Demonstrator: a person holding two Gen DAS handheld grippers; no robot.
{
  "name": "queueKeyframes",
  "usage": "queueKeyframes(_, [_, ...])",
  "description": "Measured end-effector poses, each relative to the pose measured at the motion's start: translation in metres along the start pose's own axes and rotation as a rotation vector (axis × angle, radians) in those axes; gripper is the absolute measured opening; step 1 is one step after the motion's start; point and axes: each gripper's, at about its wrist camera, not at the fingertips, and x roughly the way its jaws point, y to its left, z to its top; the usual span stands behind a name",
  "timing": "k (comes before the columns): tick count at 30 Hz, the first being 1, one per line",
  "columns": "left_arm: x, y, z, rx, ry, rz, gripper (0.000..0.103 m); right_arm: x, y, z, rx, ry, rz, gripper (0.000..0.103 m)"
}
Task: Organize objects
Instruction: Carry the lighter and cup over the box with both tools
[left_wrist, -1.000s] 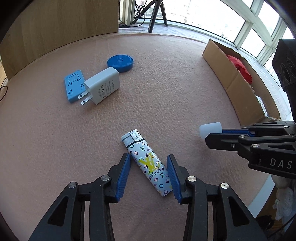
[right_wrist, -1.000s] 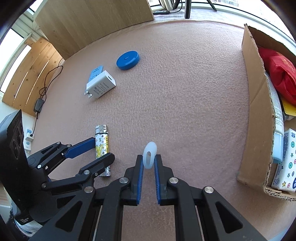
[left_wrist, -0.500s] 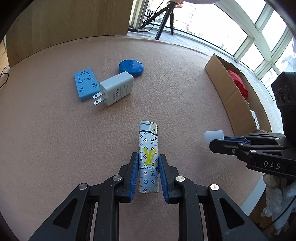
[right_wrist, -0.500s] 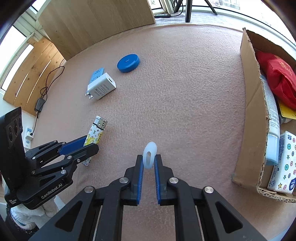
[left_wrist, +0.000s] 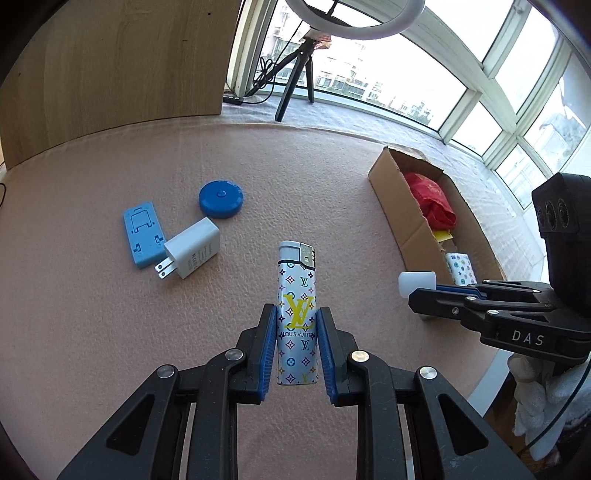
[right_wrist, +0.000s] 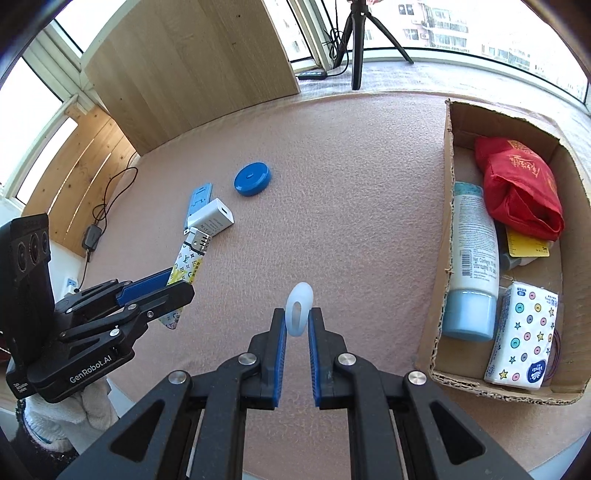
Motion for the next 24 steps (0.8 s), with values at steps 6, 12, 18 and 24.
queueKeyframes(6, [0.006,-0.037,0.025,0.082,-0.014,-0.038,0.023,-0.029,-0.021,0.005,0.021,-0.063,-0.038,0.011])
queueKeyframes(12, [0.024,-0.084,0.048,0.179,-0.019,-0.075,0.023,-0.055,-0.05,0.009,0.064,-0.119,-0.084,0.011])
queueKeyframes(18, [0.046,-0.13,0.066,0.256,-0.019,-0.111,0.023,-0.07,-0.084,0.01,0.116,-0.151,-0.135,0.011])
queueKeyframes(24, [0.074,-0.163,0.081,0.293,0.001,-0.139,0.023,-0.074,-0.121,0.01,0.164,-0.157,-0.182,0.011])
